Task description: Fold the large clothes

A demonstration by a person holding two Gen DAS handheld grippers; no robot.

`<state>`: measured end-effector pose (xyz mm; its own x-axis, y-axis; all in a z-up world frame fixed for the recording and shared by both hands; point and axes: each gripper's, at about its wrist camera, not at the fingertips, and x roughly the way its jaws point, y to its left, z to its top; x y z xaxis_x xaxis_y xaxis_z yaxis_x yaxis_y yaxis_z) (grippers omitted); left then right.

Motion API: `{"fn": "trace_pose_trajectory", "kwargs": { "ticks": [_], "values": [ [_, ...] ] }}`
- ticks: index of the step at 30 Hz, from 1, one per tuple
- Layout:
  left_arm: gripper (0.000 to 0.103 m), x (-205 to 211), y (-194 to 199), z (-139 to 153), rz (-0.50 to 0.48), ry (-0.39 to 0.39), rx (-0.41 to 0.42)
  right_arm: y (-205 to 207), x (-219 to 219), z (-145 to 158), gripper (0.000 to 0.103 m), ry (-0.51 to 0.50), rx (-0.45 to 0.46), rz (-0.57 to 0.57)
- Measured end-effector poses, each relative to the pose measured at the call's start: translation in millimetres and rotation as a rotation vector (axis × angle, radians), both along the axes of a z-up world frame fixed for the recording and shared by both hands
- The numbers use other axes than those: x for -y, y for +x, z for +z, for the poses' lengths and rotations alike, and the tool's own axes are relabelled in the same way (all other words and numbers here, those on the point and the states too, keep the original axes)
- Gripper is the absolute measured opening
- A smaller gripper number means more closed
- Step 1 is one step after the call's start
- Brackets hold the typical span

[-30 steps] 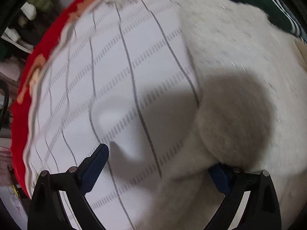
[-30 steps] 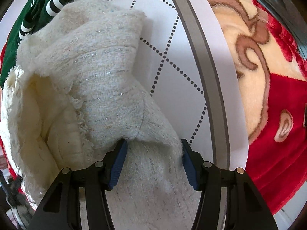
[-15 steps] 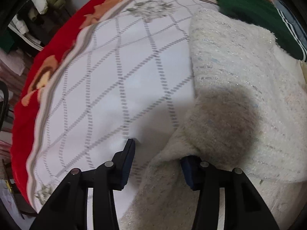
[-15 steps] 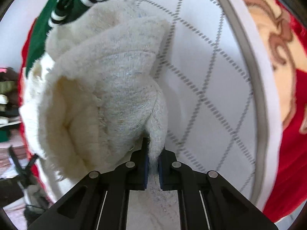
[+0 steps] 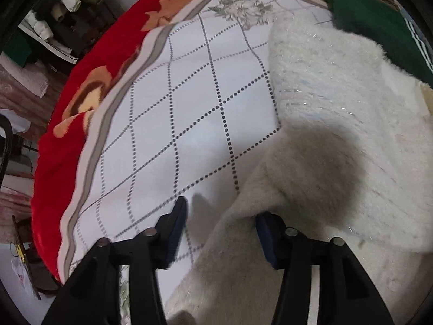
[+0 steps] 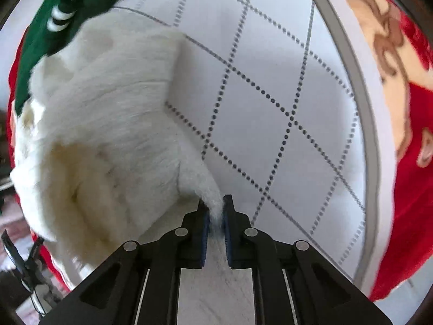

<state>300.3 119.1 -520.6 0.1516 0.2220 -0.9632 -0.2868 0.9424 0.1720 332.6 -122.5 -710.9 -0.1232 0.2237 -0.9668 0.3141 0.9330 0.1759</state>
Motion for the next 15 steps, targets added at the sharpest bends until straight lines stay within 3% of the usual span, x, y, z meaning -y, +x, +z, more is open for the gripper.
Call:
{"fn": "trace_pose_trajectory", "kwargs": {
  "ticks": [1, 2, 3, 5, 9, 10, 12, 15],
  "values": [
    [0.083, 0, -2, 8, 0.003, 0.006, 0.0, 1, 0, 12, 0.012, -0.01, 0.017, -0.005],
    [0.09, 0, -5, 14, 0.008, 0.003, 0.01, 1, 1, 25, 0.019, -0.013, 0.044, -0.019],
    [0.091, 0, -7, 22, 0.018, 0.001, 0.025, 2, 2, 37, 0.031, -0.019, 0.074, -0.037],
    [0.091, 0, -4, 37, 0.035, 0.009, 0.051, 11, 4, 54, 0.044, -0.017, 0.135, -0.068],
    [0.091, 0, 42, 60, 0.045, 0.036, 0.148, 64, -17, 74, 0.044, 0.078, 0.232, -0.082],
    [0.091, 7, 53, 62, 0.04, 0.039, 0.163, 83, -3, 62, 0.044, 0.103, 0.244, -0.077],
    [0.091, 23, 78, 64, 0.019, 0.028, 0.192, 116, -24, 54, 0.044, 0.155, 0.258, -0.056],
    [0.091, 54, 122, 50, -0.037, 0.06, 0.219, 136, -34, 28, 0.044, 0.218, 0.202, -0.048]
  ]
}}
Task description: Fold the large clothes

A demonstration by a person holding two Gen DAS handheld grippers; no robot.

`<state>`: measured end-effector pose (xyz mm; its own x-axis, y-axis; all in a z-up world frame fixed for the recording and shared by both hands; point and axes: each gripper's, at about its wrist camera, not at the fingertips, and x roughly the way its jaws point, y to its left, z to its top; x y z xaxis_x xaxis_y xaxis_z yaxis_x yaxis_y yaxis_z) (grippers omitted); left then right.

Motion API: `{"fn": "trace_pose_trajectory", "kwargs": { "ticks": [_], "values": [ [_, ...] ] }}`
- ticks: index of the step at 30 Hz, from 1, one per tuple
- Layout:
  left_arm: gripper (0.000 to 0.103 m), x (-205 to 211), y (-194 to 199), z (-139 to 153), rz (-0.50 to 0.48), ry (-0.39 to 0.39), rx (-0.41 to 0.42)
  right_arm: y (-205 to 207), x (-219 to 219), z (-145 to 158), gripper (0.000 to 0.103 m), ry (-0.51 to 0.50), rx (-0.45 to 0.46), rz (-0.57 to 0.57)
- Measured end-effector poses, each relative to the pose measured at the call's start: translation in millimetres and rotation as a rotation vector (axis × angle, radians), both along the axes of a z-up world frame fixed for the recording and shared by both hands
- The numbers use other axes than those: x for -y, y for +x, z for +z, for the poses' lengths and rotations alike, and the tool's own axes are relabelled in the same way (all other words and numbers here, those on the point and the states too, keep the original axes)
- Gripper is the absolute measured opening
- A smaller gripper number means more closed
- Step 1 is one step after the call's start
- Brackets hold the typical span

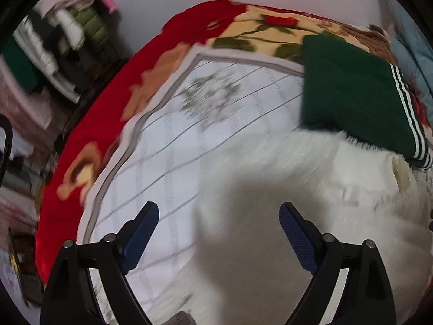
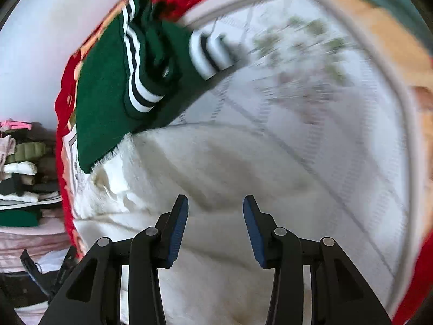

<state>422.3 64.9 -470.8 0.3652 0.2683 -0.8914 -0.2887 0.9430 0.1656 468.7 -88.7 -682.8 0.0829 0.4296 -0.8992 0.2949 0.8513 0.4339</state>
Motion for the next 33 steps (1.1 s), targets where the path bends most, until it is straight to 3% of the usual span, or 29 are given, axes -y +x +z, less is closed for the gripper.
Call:
{"fn": "trace_pose_trajectory", "kwargs": {
  "ticks": [5, 8, 12, 14, 17, 19, 22, 25, 28, 31, 33],
  "values": [
    [0.091, 34, 40, -44, -0.091, 0.093, -0.08, 25, -39, -43, 0.045, -0.125, -0.092, 0.134],
    [0.091, 37, 44, -67, -0.112, 0.128, -0.129, 22, -57, -34, 0.021, -0.244, -0.021, 0.208],
    [0.101, 22, 41, -75, -0.086, 0.088, -0.131, 18, -51, -13, 0.012, -0.381, 0.094, 0.141],
    [0.102, 18, 42, -78, -0.077, 0.068, -0.134, 24, -40, -23, 0.012, -0.352, 0.047, 0.093],
    [0.102, 18, 45, -77, -0.075, 0.064, -0.147, 34, -52, -20, 0.016, -0.359, -0.006, 0.138],
    [0.102, 19, 44, -69, -0.064, 0.038, -0.145, 34, -52, -5, 0.025, -0.289, -0.017, 0.111],
    [0.102, 24, 40, -50, -0.07, -0.005, -0.109, 26, -50, 31, 0.04, -0.162, 0.055, 0.02],
    [0.102, 34, 37, -40, -0.087, -0.003, -0.083, 17, -75, 45, 0.043, 0.016, 0.076, 0.036],
    [0.102, 43, 39, -49, -0.111, 0.024, -0.103, 23, -120, 9, 0.043, 0.146, -0.021, 0.12],
    [0.102, 43, 41, -66, -0.111, 0.023, -0.14, 22, -154, -49, 0.043, 0.1, -0.123, 0.144],
    [0.102, 39, 39, -67, -0.108, 0.025, -0.134, 31, -168, -66, 0.043, 0.09, -0.113, 0.157]
  ]
}}
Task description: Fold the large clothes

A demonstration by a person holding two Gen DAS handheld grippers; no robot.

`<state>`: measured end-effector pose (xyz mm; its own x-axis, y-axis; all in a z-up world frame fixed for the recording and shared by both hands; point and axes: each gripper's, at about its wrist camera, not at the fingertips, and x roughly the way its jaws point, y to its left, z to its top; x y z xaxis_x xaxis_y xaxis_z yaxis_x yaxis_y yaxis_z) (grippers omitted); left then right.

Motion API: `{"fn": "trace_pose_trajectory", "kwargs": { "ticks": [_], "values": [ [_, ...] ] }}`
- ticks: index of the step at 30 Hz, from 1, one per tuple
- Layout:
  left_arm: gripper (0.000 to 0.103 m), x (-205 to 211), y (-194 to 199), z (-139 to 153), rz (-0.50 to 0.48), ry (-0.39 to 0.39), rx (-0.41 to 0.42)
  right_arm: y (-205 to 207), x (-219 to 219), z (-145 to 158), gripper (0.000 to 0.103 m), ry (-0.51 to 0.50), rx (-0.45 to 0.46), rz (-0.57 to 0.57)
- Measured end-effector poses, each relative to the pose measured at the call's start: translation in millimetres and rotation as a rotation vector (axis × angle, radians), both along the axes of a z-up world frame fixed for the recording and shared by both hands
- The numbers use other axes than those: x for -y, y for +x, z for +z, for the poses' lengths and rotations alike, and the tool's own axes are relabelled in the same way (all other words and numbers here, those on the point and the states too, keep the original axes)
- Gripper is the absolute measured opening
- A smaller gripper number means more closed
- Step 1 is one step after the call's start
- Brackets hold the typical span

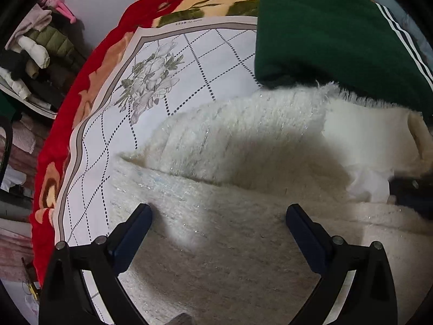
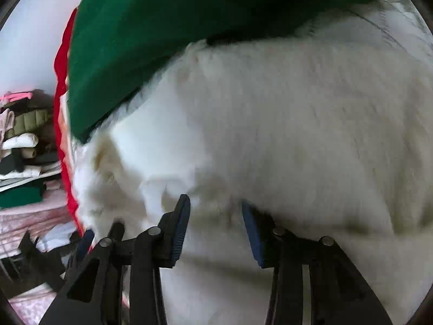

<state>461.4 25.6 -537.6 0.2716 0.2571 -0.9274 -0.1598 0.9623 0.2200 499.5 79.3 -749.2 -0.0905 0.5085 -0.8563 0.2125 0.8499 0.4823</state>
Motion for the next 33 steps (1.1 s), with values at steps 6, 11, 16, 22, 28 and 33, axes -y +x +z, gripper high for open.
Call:
{"fn": "trace_pose_trajectory", "kwargs": {
  "ticks": [6, 11, 16, 22, 28, 33],
  "values": [
    [0.102, -13, -17, 24, 0.025, -0.044, 0.042, -6, 22, 46, 0.045, 0.115, 0.064, 0.015],
    [0.102, -6, -57, 56, 0.015, -0.074, 0.083, -87, 132, 102, 0.063, -0.111, 0.114, -0.098],
    [0.102, 25, -109, 57, -0.029, -0.065, 0.055, -187, 213, 46, 0.063, -0.26, -0.113, -0.104],
    [0.102, 67, -186, 49, -0.052, -0.01, -0.03, -275, 216, -8, 0.007, -0.111, -0.134, -0.129],
    [0.102, 115, -264, 51, -0.059, 0.124, -0.133, -338, 222, -19, 0.009, 0.024, -0.258, -0.032],
    [0.102, 179, -318, 66, -0.101, 0.253, -0.129, -329, 266, 23, 0.081, -0.101, -0.073, 0.131]
  ]
}}
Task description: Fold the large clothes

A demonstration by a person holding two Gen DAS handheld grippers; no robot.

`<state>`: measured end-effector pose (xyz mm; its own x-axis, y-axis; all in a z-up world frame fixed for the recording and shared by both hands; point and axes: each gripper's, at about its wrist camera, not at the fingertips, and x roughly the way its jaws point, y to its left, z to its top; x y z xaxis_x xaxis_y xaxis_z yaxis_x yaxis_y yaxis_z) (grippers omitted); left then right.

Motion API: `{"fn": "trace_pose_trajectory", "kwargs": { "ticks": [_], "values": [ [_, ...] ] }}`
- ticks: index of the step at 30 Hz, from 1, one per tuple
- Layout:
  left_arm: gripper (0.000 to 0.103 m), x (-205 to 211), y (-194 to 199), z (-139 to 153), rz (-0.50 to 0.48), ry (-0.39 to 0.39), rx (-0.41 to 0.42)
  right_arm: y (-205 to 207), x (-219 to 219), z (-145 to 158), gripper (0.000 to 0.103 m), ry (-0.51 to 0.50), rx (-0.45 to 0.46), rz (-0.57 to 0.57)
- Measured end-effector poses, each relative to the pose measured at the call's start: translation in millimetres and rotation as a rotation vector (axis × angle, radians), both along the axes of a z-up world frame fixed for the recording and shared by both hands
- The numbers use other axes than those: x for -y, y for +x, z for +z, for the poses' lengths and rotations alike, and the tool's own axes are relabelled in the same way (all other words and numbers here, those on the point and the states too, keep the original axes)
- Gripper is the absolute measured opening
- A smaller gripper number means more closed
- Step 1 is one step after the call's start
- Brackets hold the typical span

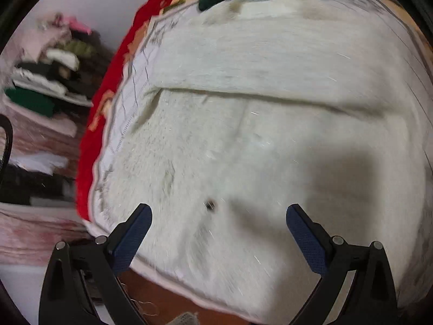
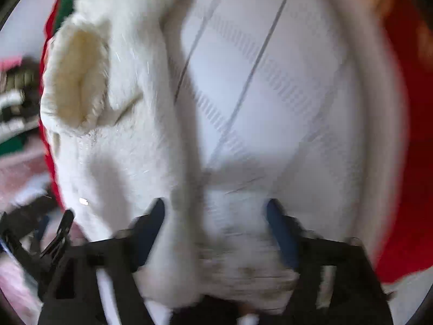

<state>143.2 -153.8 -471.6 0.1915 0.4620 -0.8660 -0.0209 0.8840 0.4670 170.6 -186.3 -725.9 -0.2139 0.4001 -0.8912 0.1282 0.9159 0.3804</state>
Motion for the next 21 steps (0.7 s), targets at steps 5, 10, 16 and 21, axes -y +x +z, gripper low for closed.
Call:
{"fn": "trace_pose_trajectory", "kwargs": {
  "ticks": [5, 10, 16, 21],
  "values": [
    [0.102, 119, -56, -4, -0.247, 0.155, 0.001, 19, 47, 26, 0.081, -0.145, 0.094, 0.07],
    [0.102, 198, -83, -41, -0.365, 0.193, -0.033, 10, 114, 19, 0.081, -0.201, 0.051, -0.021],
    [0.103, 175, -62, -100, -0.279, 0.265, -0.108, 1, 151, 3, 0.081, -0.2, 0.029, -0.062],
    [0.103, 133, -33, -93, -0.179, 0.25, -0.047, 31, 142, -7, 0.081, -0.039, 0.084, -0.096]
  ]
}}
